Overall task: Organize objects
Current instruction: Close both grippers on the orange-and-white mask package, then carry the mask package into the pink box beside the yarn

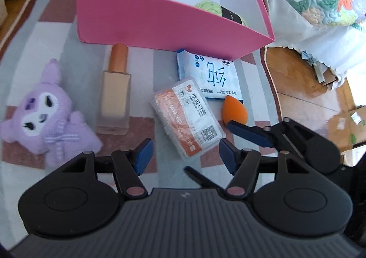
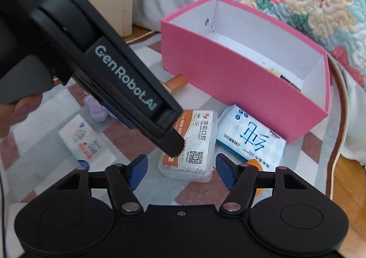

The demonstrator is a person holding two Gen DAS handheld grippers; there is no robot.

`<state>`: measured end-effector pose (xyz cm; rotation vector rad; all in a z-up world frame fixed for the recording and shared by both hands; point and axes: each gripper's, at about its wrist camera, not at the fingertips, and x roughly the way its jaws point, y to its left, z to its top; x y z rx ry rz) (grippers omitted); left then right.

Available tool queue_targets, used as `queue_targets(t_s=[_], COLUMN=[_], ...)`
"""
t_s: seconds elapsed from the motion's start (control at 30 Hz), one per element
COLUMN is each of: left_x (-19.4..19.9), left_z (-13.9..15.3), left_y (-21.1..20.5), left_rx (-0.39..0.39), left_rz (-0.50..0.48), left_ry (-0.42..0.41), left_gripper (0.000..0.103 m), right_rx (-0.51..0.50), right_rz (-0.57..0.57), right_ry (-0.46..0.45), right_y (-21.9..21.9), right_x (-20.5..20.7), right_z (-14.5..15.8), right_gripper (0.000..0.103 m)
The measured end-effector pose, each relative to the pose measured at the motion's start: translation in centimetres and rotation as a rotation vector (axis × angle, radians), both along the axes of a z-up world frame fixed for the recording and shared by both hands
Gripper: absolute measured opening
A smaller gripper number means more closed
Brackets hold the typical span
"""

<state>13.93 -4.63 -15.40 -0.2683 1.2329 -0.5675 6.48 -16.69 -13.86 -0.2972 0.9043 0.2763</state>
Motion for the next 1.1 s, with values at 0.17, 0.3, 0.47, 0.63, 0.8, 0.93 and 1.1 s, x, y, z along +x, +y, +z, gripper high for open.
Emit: queue_targets(t_s=[0.17, 0.3, 0.47, 0.63, 0.8, 0.93, 1.1], left_x=[0.6, 0.4, -1.2, -2.5, -3.2, -3.4, -5.3], left_z=[-1.5, -1.9, -1.7, -3.1, -3.7, -2.7, -0.8], left_y=[-1.2, -1.4, -0.8, -0.3, 0.1, -0.7, -0.1], left_rx=[-0.002, -0.025, -0.049, -0.027, -0.075, -0.029, -0.023], left_rz=[0.019, 0.038, 0.042, 0.074, 0.109, 0.068, 0.043], left_ry=[0.0, 0.018, 0.056, 0.103, 0.084, 0.039, 0.014], left_gripper=[0.062, 0.061, 0.056, 0.049, 0.047, 0.042, 0.039], right_rx=[-0.008, 0.07, 0.318, 0.37, 0.238, 0.192, 0.222], right_rz=[-0.058, -0.124, -0.251, -0.269, -0.22, -0.213, -0.244], right_ry=[0.012, 0.072, 0.246, 0.237, 0.145, 0.116, 0.114], right_y=[-0.1, -0.7, -2.5, -2.8, -0.8, -0.7, -0.5], right_x=[1.1, 1.1, -0.1, -2.6, -3.9, -3.6, -5.2], right_z=[-1.7, -1.9, -1.7, -2.3, -2.2, -2.0, -0.2], right_gripper=[0.074, 0.067, 0.067, 0.069, 0.07, 0.065, 0.065])
